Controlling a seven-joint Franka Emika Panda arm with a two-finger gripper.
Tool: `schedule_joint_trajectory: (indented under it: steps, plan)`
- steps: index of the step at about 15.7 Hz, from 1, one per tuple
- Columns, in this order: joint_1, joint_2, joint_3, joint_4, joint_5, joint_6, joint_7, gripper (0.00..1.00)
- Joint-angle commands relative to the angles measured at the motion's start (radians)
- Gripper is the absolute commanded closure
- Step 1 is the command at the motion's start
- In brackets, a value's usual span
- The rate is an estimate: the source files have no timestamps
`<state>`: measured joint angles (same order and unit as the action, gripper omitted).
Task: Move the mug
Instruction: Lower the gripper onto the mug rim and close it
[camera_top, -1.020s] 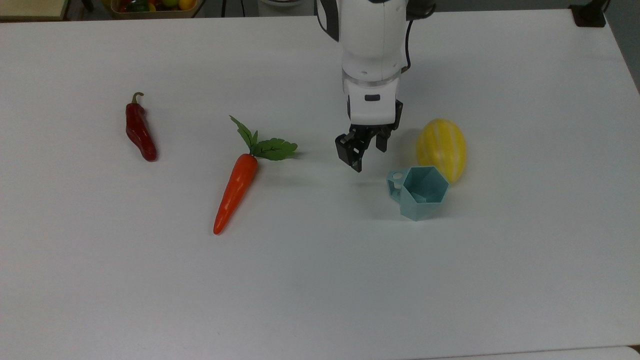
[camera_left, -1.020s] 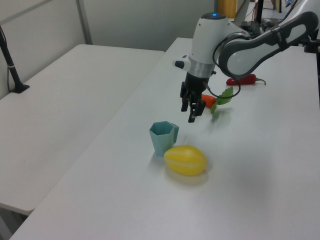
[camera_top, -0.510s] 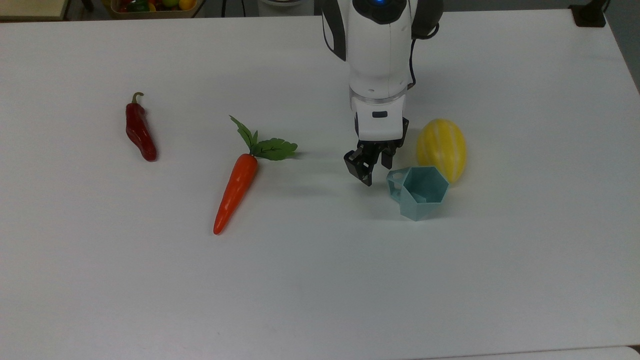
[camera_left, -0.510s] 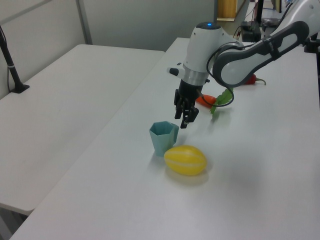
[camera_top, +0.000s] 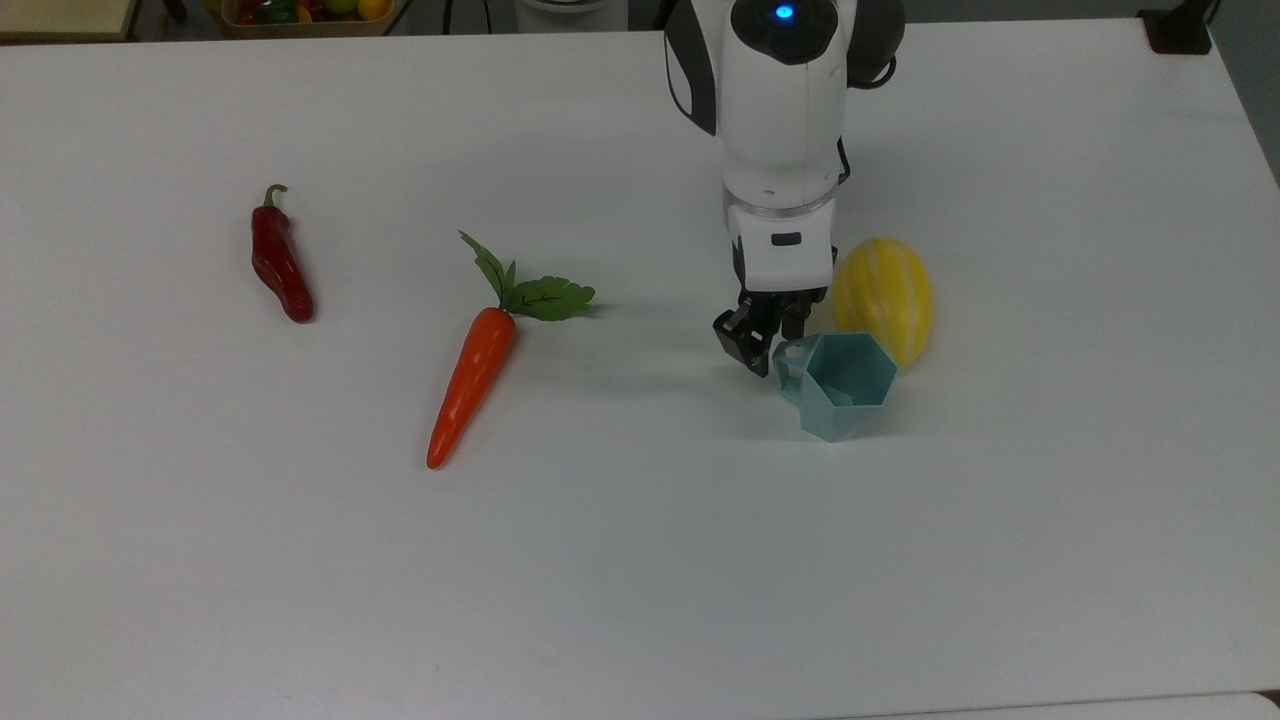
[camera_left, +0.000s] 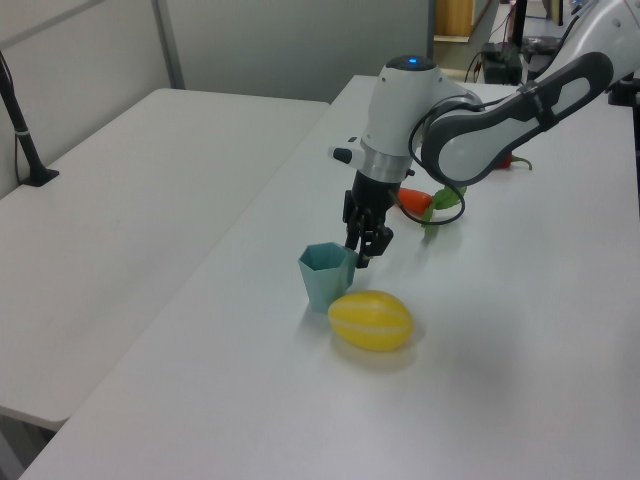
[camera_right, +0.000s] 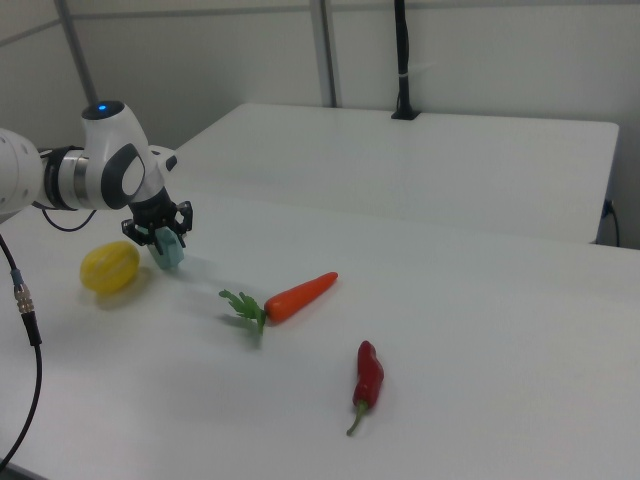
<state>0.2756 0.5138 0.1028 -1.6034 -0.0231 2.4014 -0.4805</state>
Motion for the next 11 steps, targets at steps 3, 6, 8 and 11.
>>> schedule_joint_trajectory:
  steps: [3,6,8,11]
  plan:
    - [0.005,0.008,0.006,0.007,-0.029,0.047,0.017,0.92]
    - [0.004,0.006,0.009,0.0,-0.037,0.047,0.023,1.0]
    - [-0.001,0.003,0.023,-0.001,-0.035,0.045,0.025,1.0]
    - [-0.006,-0.017,0.023,-0.001,-0.025,0.039,0.029,1.0]
